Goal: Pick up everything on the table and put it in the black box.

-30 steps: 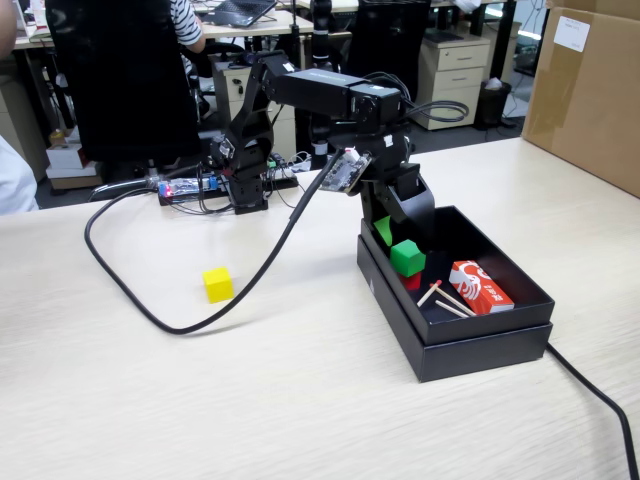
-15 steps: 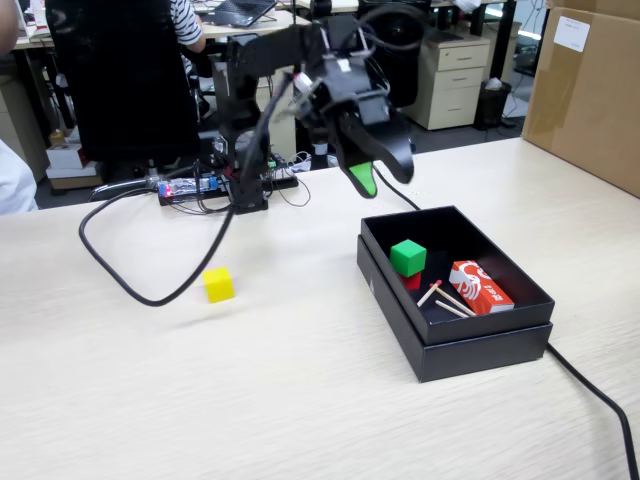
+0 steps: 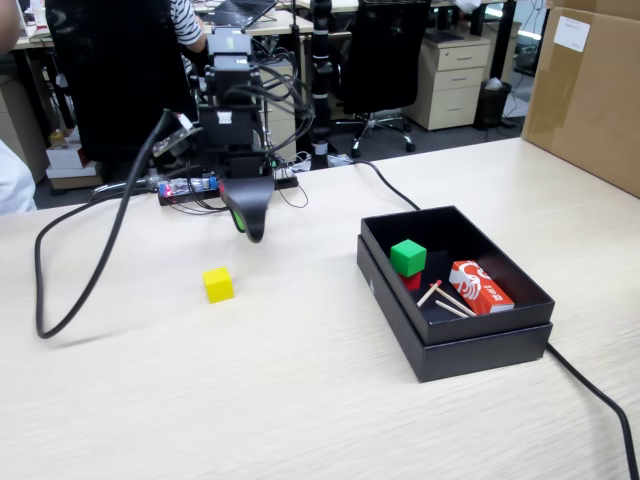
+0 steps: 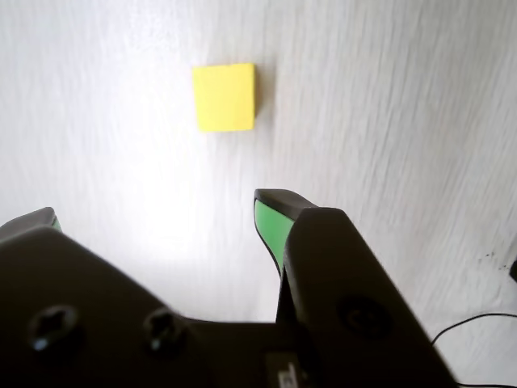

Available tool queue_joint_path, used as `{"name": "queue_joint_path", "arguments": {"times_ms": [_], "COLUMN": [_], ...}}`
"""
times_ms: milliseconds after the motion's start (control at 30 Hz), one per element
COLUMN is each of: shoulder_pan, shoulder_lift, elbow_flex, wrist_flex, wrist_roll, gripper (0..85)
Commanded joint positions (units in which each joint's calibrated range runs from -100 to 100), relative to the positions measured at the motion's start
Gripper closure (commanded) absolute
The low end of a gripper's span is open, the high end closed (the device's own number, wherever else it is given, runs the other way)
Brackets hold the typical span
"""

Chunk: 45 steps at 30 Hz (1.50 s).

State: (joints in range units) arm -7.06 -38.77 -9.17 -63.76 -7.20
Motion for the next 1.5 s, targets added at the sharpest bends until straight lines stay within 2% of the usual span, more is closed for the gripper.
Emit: {"name": "queue_joint_path", "arguments": {"times_ms": [0, 233, 400, 800, 833, 1033, 1200, 1367, 1433, 1467], "shoulder_pan": [-1.17, -3.57, -6.11, -6.2, -6.06, -5.96, -5.96, -6.06, -6.06, -6.11], "shoulder_lift": [-3.17, -0.53, 6.81, 20.47, 21.96, 23.91, 24.48, 24.48, 24.6, 24.6], "elbow_flex": [0.02, -4.52, -5.15, 3.92, 4.1, 3.92, 3.55, 3.64, 3.46, 3.55], "wrist_flex": [-0.21, 0.65, 7.39, 7.82, 7.82, 7.82, 7.82, 7.82, 7.82, 7.82], "wrist_roll": [-0.73, -1.71, -3.52, -3.86, -3.81, -3.86, -3.86, -3.81, -3.81, -3.76], "gripper": [37.1, 37.1, 37.6, 38.0, 40.6, 42.8, 52.1, 68.9, 69.4, 75.9]}}
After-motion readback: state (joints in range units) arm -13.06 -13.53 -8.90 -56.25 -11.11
